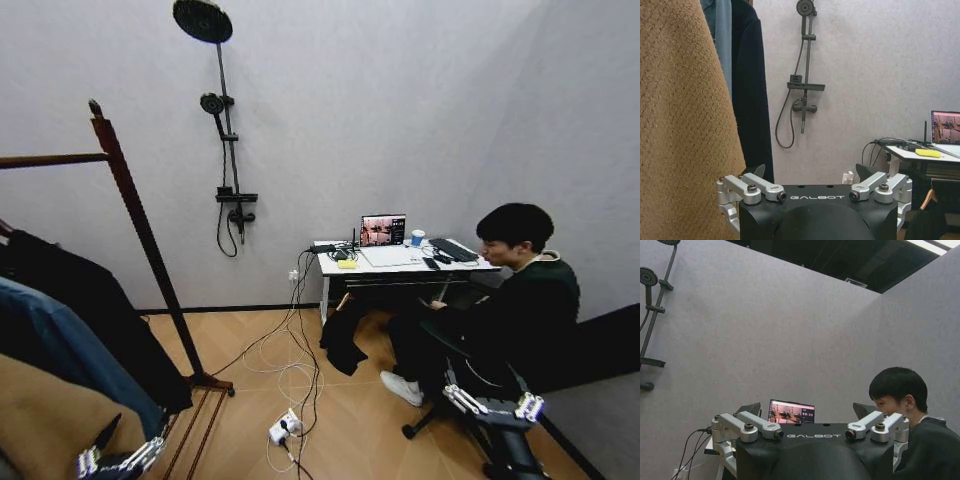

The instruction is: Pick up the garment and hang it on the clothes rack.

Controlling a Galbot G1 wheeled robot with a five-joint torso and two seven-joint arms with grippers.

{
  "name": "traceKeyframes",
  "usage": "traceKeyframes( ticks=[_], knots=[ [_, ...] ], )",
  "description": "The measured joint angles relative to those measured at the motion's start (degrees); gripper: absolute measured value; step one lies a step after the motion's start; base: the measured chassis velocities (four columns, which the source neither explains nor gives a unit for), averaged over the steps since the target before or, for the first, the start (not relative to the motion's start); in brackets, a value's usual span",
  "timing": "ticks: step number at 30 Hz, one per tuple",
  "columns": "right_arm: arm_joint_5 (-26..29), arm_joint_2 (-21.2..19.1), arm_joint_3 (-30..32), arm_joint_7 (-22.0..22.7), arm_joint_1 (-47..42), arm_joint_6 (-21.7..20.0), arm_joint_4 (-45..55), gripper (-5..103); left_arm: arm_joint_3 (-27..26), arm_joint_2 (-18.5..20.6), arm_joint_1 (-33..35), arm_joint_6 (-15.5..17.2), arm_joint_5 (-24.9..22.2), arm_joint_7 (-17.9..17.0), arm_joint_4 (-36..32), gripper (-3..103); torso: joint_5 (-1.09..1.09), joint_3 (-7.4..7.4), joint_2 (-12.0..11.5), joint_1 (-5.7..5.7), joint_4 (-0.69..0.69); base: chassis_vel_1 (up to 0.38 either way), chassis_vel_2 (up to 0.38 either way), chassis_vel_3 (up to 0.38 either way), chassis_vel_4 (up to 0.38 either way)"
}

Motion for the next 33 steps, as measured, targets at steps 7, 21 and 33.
traceKeyframes(
  ticks=[7,21,33],
  knots=[
    [0.0,0.0,0.0,0.0,0.0,0.0,0.0,100,0.0,0.0,0.0,0.0,0.0,0.0,0.0,100,0.0,0.01,-0.01,0.02,-0.01,0.027,-0.035,-0.039,0.029],
    [0.0,0.0,0.0,0.0,0.0,0.0,0.0,100,0.0,0.0,0.0,0.0,0.0,0.0,0.0,100,-0.01,0.0,-0.01,-0.01,-0.01,0.206,-0.196,-0.199,0.208],
    [0.0,0.0,0.0,0.0,-0.01,0.0,0.0,100,0.0,0.0,0.0,0.0,0.0,0.0,0.0,100,-0.07,-0.01,0.01,-0.03,-0.01,0.342,-0.346,-0.329,0.331]
  ],
)
